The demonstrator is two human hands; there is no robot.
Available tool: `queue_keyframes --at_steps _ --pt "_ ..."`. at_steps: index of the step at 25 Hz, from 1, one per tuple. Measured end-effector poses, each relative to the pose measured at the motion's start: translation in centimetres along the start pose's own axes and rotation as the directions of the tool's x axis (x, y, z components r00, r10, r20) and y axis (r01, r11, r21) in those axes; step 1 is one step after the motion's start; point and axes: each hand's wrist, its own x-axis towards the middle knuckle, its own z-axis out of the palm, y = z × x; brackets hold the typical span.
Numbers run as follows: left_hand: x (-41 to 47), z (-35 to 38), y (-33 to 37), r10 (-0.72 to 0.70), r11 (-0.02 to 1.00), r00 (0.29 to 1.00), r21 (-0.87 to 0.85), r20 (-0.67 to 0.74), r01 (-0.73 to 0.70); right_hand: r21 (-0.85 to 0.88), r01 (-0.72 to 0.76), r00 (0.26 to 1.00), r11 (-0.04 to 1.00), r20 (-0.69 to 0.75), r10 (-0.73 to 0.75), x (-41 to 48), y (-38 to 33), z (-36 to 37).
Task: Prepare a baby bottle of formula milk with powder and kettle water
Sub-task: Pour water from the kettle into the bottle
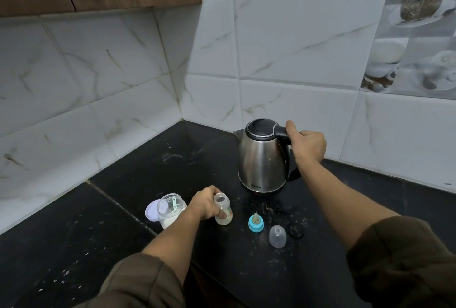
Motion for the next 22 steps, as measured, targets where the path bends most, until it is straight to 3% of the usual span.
queue_keyframes --at_steps 5,10,22 --pt "-0.1 0.2 0.1 0.046 0.999 0.994 -0.009 -0.102 -0.047 -0.039 0.027 1.0 0.999 0.005 -0.027 -0.7 -1.0 0.5" --pt "0.4 -2.8 2.0 0.041 0.972 0.959 -0.212 -0.279 -0.103 -0.119 0.078 0.997 0.99 0.012 -0.077 -1.0 -2.1 0.7" --pt "1.7 -6.0 4.8 0.108 0.938 0.919 -0.267 -0.378 -0.22 -0.274 0.22 0.976 0.936 0.06 -0.212 -2.0 -5.0 1.3"
